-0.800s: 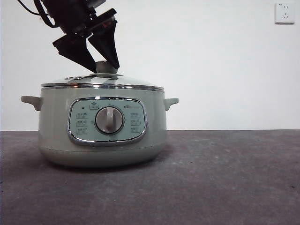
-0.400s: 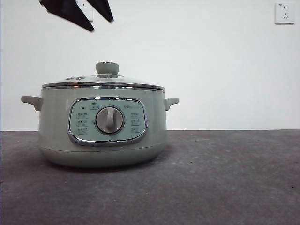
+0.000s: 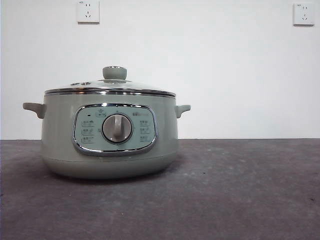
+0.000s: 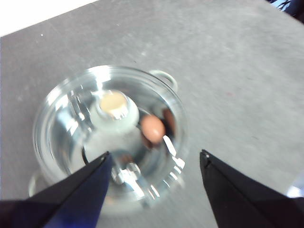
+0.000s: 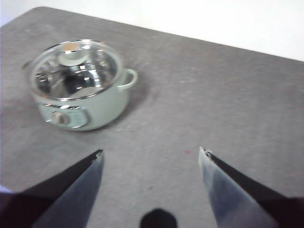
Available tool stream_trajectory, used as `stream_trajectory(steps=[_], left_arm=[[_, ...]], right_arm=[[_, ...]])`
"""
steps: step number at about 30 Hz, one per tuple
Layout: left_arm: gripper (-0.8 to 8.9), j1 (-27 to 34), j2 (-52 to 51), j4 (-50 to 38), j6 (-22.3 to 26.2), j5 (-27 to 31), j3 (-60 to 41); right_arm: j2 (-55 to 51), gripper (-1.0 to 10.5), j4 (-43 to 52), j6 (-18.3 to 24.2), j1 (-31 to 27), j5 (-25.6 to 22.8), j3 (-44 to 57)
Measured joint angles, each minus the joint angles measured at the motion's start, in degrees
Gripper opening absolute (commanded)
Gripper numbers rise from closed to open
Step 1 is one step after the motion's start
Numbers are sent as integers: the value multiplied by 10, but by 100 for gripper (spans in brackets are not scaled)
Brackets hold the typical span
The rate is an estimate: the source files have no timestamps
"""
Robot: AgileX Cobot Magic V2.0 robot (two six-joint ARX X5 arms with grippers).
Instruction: Pick up the egg,open the lid,put the egg in the pot,close the lid
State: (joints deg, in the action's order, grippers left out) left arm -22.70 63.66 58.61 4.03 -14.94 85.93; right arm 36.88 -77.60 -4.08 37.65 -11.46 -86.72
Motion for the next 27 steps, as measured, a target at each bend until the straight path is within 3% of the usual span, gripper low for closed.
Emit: stream_trajectory(steps=[6, 9, 14, 15, 22, 27], left_arm=[[305, 0, -72, 61, -15, -52, 0], [183, 0, -93, 81, -17, -57, 0], [-14, 0, -105, 103, -18, -63, 0], [-8, 0, -105, 106, -18, -63, 0], [-8, 0, -101, 112, -17, -63, 0], [-3, 0, -99, 112, -17, -63, 0]], right_arm=[[16, 342, 0, 0, 0, 45, 0], [23, 325, 0, 0, 0, 63, 0], [32, 30, 0, 0, 0, 86, 0], [33, -14, 0, 0, 0, 88, 0], [35, -10, 0, 0, 2, 80, 0], [35, 2, 0, -23, 2, 68, 0]])
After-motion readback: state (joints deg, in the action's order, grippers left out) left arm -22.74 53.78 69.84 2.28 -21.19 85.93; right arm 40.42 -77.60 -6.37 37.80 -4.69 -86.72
